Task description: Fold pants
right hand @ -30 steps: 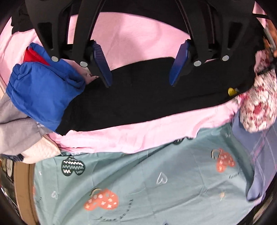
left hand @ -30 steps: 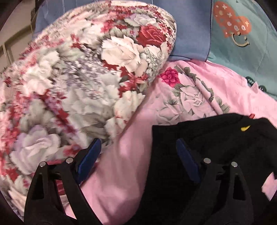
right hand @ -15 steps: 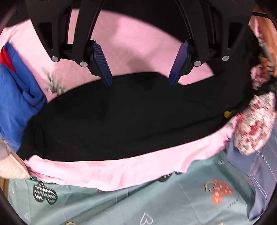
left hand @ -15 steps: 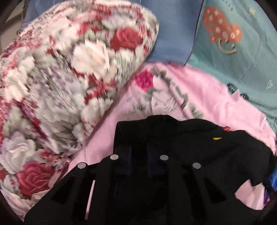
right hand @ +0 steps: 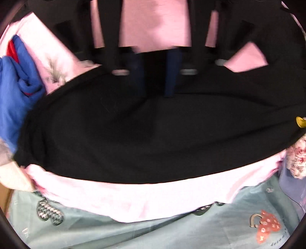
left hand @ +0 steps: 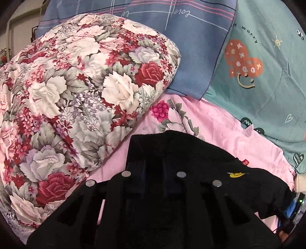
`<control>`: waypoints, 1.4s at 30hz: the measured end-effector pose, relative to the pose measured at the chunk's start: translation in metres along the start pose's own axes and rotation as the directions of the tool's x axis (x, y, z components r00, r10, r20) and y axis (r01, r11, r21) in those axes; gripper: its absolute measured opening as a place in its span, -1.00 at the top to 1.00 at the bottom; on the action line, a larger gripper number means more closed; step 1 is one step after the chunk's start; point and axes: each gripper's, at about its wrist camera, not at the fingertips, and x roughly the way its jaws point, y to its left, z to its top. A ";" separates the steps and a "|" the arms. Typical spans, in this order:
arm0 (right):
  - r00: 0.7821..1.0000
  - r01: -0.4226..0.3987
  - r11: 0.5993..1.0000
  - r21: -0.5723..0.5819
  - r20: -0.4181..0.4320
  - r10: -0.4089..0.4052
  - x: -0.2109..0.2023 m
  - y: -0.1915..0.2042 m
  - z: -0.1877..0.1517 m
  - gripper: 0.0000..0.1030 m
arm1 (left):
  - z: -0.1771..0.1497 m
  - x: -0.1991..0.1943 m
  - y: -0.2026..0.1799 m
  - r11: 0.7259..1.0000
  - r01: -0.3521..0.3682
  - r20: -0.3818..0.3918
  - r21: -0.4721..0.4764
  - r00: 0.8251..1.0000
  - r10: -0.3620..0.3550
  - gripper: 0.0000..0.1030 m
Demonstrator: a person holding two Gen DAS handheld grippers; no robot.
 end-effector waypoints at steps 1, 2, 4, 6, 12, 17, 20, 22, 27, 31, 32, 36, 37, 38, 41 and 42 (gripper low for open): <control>0.999 -0.010 1.000 0.011 0.037 0.009 -0.008 -0.003 0.004 0.98 | 0.000 -0.001 0.000 1.000 0.003 0.006 -0.005 1.000 -0.003 0.73; 0.997 -0.025 0.999 0.029 0.069 0.023 -0.014 -0.009 0.010 0.98 | 0.001 -0.001 0.001 1.000 0.004 0.013 -0.011 1.000 -0.003 0.72; 0.993 -0.079 0.993 0.092 0.097 0.070 -0.019 -0.024 0.020 0.98 | 0.003 0.002 -0.001 1.000 -0.008 0.022 -0.017 1.000 0.008 0.70; 0.997 -0.071 0.987 0.142 -0.002 0.072 0.000 -0.036 0.024 0.84 | 0.003 0.020 -0.004 0.999 -0.047 0.010 -0.021 0.999 0.047 0.67; 0.996 -0.081 0.993 0.086 -0.018 0.083 -0.020 -0.035 0.010 0.26 | -0.016 0.070 -0.002 0.996 -0.094 -0.094 0.006 0.991 0.095 0.48; 0.915 -0.394 0.918 -0.039 -0.111 0.388 -0.040 0.019 -0.031 0.25 | -0.020 0.074 0.017 0.993 -0.109 -0.115 -0.052 0.988 0.102 0.20; 0.896 -0.436 0.889 -0.142 -0.157 0.414 -0.039 0.060 -0.045 0.25 | -0.026 0.066 0.027 0.994 -0.097 -0.123 -0.051 0.988 0.090 -0.10; 0.897 -0.437 0.875 -0.206 -0.166 0.409 -0.033 0.088 -0.051 0.25 | -0.031 0.053 0.036 0.995 -0.081 -0.112 -0.054 0.991 0.074 -0.11; 0.883 -0.466 0.852 -0.237 -0.183 0.432 -0.017 0.132 -0.057 0.25 | -0.054 0.024 0.056 0.998 -0.052 -0.119 -0.030 0.992 0.048 -0.28; 0.888 -0.450 0.865 -0.222 -0.212 0.408 -0.004 0.148 -0.050 0.25 | -0.073 0.021 0.070 0.997 -0.075 -0.160 -0.013 0.985 0.072 -0.29; 0.896 -0.433 0.874 -0.221 -0.211 0.391 0.001 0.155 -0.051 0.25 | -0.076 0.022 0.072 0.997 -0.070 -0.170 -0.021 0.983 0.065 -0.29; 0.911 -0.402 0.893 -0.202 -0.189 0.367 0.007 0.161 -0.053 0.72 | -0.084 0.022 0.078 0.998 -0.050 -0.187 -0.039 0.981 0.042 -0.29; 0.904 -0.416 0.891 -0.179 -0.189 0.384 0.006 0.159 -0.053 0.75 | -0.084 0.022 0.077 0.998 -0.048 -0.187 -0.035 0.981 0.041 -0.29; 0.904 -0.418 0.892 -0.173 -0.183 0.387 0.004 0.155 -0.056 0.81 | -0.085 0.022 0.076 0.998 -0.047 -0.187 -0.031 0.982 0.040 -0.29; 0.885 -0.454 0.874 -0.171 -0.204 0.419 -0.009 0.156 -0.067 0.83 | -0.084 0.019 0.075 0.999 -0.034 -0.179 -0.029 0.984 0.028 -0.29; 0.874 -0.475 0.861 -0.180 -0.215 0.437 -0.015 0.158 -0.072 0.83 | -0.084 0.020 0.073 0.999 -0.032 -0.174 -0.031 0.984 0.026 -0.29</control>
